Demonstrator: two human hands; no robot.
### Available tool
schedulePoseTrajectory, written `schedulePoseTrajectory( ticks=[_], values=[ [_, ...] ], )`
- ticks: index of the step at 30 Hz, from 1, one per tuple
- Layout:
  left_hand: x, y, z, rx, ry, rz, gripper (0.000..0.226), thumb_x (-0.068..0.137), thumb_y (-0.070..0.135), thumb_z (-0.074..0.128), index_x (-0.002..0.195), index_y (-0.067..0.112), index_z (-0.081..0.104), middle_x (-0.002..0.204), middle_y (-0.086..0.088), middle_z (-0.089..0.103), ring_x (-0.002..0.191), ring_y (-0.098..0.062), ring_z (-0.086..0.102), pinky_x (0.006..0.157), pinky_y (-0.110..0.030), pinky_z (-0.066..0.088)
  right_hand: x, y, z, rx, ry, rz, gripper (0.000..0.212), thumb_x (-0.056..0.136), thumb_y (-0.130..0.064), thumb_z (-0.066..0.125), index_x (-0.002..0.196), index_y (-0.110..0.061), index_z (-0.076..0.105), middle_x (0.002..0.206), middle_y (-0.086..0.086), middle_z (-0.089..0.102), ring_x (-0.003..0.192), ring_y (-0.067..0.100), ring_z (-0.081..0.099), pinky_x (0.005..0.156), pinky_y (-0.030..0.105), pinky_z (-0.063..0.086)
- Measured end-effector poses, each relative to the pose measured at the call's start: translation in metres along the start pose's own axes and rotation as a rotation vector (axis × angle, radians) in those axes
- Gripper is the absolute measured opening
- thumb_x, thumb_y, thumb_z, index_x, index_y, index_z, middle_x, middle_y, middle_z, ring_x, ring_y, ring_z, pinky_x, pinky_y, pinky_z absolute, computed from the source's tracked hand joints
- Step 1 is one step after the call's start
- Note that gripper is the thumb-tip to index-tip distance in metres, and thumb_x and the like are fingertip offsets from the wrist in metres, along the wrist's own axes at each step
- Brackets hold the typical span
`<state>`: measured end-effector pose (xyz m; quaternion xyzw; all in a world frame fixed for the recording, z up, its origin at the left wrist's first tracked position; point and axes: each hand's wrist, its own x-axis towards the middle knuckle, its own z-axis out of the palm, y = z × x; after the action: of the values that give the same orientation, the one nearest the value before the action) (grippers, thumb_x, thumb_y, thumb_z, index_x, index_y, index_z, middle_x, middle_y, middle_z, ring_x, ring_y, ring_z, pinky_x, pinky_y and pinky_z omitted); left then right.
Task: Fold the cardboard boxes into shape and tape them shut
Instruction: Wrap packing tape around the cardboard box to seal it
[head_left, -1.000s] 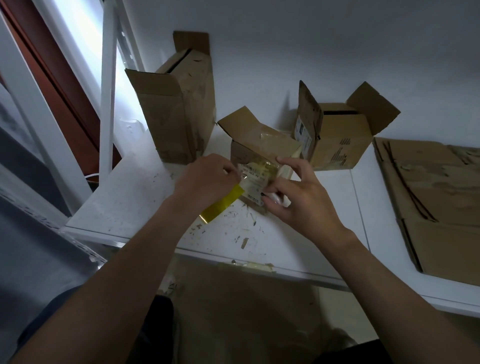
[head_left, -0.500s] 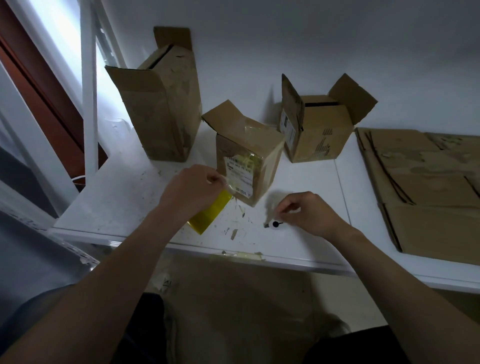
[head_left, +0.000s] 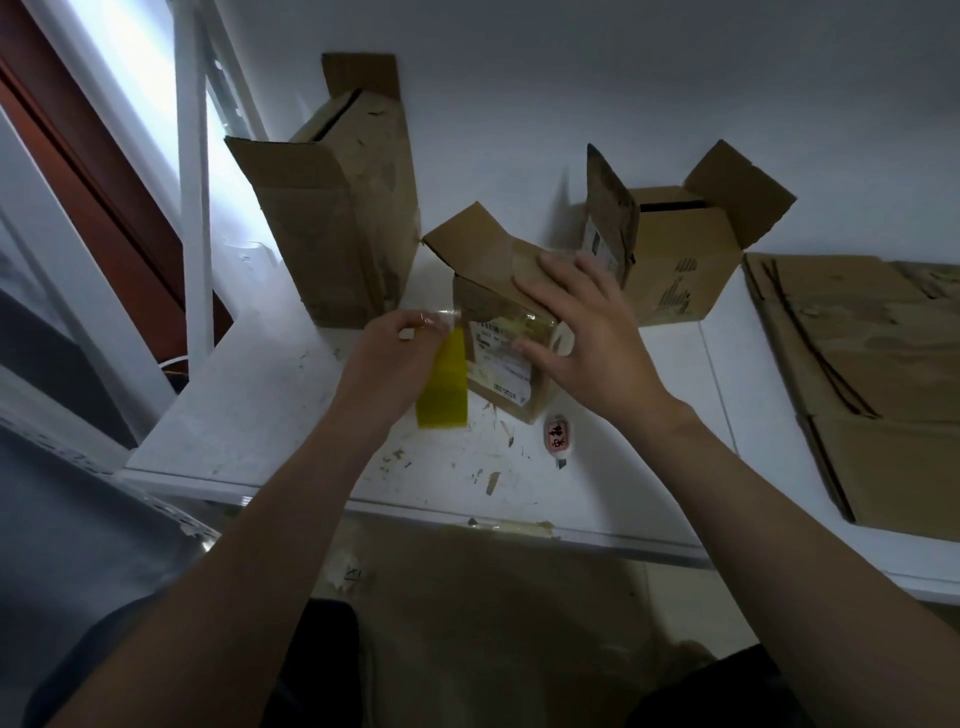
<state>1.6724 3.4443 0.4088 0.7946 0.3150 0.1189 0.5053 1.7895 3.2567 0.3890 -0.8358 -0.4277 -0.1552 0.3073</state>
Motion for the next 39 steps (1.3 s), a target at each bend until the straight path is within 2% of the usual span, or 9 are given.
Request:
schedulePoseTrajectory(
  ticks=[7,12,15,19,23,27,32,36,39],
  values=[
    [0.009,-0.002,-0.001,-0.075,-0.03,-0.04,0.02,0.1,0.044,0.057,0.119,0.038,0.058,0.126,0.005,0.048,0.116,-0.026,0.051,0.103,-0.052,0.048,0.012,-0.006,0.022,0.127,0.234,0.15,0.041,0.077,-0.055,0.077,0.103,-0.024,0.074,0.124,-0.005,0.061,0.12,0.024,0.04,0.096,0.024,0.034],
    [0.011,-0.004,0.0,-0.07,-0.068,-0.045,0.029,0.1,0.041,0.058,0.129,0.035,0.06,0.125,0.006,0.048,0.115,-0.025,0.052,0.102,-0.053,0.049,0.02,-0.013,0.014,0.065,0.171,0.197,0.037,0.081,-0.058,0.075,0.094,-0.024,0.071,0.112,-0.005,0.058,0.113,0.027,0.039,0.091,0.036,0.042],
    [0.012,-0.005,0.001,-0.07,-0.068,-0.047,0.024,0.1,0.04,0.058,0.124,0.037,0.059,0.125,0.006,0.047,0.115,-0.025,0.052,0.102,-0.052,0.05,0.026,-0.015,0.003,-0.016,0.041,0.208,0.037,0.081,-0.062,0.071,0.096,-0.028,0.068,0.119,-0.008,0.054,0.113,0.026,0.037,0.09,0.034,0.038],
    [0.009,-0.003,0.002,-0.085,-0.079,-0.042,0.022,0.1,0.039,0.058,0.123,0.037,0.058,0.127,0.005,0.048,0.117,-0.027,0.052,0.103,-0.053,0.049,0.032,-0.019,-0.01,0.128,-0.004,0.316,0.026,0.088,-0.05,0.071,0.08,-0.026,0.067,0.125,-0.006,0.054,0.118,0.021,0.048,0.098,0.04,0.044],
    [0.002,0.0,0.004,-0.175,-0.07,-0.051,0.021,0.099,0.035,0.06,0.12,0.037,0.059,0.13,0.002,0.047,0.117,-0.027,0.054,0.1,-0.049,0.052,0.029,-0.02,-0.021,0.177,-0.011,0.354,0.021,0.089,-0.044,0.073,0.098,-0.024,0.073,0.122,-0.006,0.052,0.11,0.008,0.051,0.096,0.028,0.045],
    [0.0,0.001,0.007,-0.315,-0.056,-0.025,0.032,0.095,0.03,0.068,0.123,0.038,0.055,0.129,0.002,0.049,0.114,-0.024,0.056,0.093,-0.045,0.056,0.027,-0.014,-0.029,0.303,-0.048,0.508,0.046,0.088,-0.046,0.074,0.128,-0.029,0.061,0.127,-0.007,0.056,0.111,0.005,0.055,0.087,0.022,0.046],
    [-0.002,0.001,0.016,-0.335,-0.034,0.036,0.052,0.088,0.039,0.075,0.131,0.041,0.045,0.111,0.022,0.047,0.101,-0.006,0.054,0.066,-0.024,0.049,0.024,-0.006,-0.036,0.504,-0.051,0.606,0.043,0.087,-0.041,0.077,0.125,-0.028,0.063,0.102,-0.015,0.065,0.09,-0.005,0.063,0.059,0.005,0.045],
    [-0.001,0.003,0.02,-0.333,-0.013,0.082,0.062,0.084,0.041,0.078,0.136,0.04,0.045,0.114,0.021,0.048,0.101,-0.005,0.055,0.066,-0.023,0.048,0.022,-0.006,-0.036,0.577,-0.051,0.599,0.038,0.092,-0.034,0.072,0.129,-0.028,0.064,0.099,-0.015,0.071,0.086,-0.008,0.067,0.068,0.009,0.051],
    [0.003,0.005,0.018,-0.333,0.015,0.134,0.066,0.08,0.046,0.079,0.136,0.042,0.045,0.124,0.012,0.052,0.108,-0.01,0.056,0.078,-0.029,0.052,0.022,-0.007,-0.036,0.605,-0.043,0.579,0.041,0.094,-0.032,0.069,0.135,-0.032,0.061,0.113,-0.009,0.072,0.101,0.0,0.068,0.084,0.02,0.054]
  ],
)
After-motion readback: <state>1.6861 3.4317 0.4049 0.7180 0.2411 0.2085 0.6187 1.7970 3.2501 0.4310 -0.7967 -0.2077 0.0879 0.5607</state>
